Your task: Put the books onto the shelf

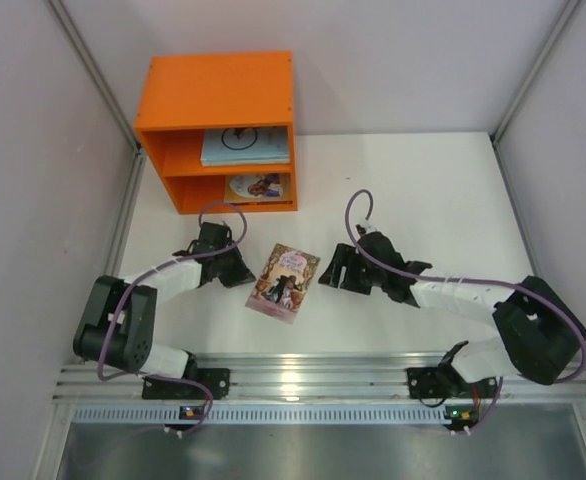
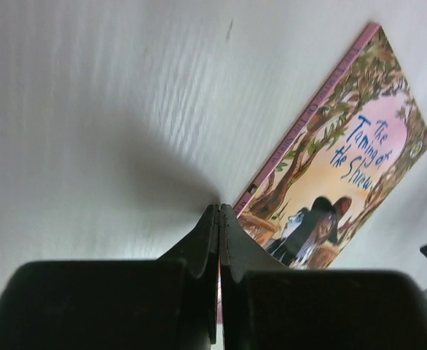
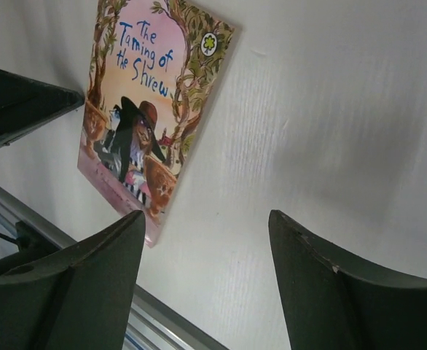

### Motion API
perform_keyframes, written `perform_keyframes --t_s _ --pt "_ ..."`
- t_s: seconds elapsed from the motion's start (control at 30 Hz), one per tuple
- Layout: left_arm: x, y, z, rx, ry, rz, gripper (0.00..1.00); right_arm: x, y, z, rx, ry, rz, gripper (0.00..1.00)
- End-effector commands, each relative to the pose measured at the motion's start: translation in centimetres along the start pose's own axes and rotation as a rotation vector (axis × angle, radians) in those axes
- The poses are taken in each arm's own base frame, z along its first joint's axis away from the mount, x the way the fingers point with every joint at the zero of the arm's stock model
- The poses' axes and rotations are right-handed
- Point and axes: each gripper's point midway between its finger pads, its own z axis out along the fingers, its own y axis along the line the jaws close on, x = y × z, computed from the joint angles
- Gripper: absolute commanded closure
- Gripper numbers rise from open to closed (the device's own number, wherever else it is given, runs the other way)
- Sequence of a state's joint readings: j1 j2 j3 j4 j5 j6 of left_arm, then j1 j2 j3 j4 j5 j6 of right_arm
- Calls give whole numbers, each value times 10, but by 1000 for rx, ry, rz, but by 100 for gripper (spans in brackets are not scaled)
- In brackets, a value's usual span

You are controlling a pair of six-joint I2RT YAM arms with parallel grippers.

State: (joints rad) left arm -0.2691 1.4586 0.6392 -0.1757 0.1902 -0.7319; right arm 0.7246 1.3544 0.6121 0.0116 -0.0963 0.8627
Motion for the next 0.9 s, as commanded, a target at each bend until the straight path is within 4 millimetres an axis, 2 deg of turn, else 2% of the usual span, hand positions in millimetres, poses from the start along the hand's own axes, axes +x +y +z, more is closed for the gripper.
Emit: perform_keyframes --t_s 0.0,0.17,0.3,0.4,0.47,0.5,0.67,0.77,0.8,0.83,0.87 --pt "28 -5 -7 68 69 -45 100 -15 32 6 -39 -56 -20 33" --pt "37 -18 -13 155 103 -28 100 -5 35 15 18 -58 -25 42" --pt "42 -21 -10 187 126 -17 100 8 27 33 88 -56 -23 60" --pt "46 -21 -6 199 142 -10 100 17 22 45 133 -52 -19 63" --pt "49 -22 -6 215 156 -14 100 19 25 50 142 -58 -26 64" --pt "52 -23 -6 228 170 -16 100 26 16 55 183 -36 -38 65" --pt "58 -24 -4 256 181 -31 100 32 12 62 238 -29 -76 62" --pt "61 -22 -4 259 188 -33 100 26 24 58 175 -57 -81 60" --pt "61 -22 -3 259 188 -33 100 19 38 58 115 -87 -69 60" --pt "62 -22 -3 260 191 -33 100 23 38 55 79 -84 -76 60" --pt "62 -22 -3 261 192 -33 100 16 54 46 5 -109 -74 60"
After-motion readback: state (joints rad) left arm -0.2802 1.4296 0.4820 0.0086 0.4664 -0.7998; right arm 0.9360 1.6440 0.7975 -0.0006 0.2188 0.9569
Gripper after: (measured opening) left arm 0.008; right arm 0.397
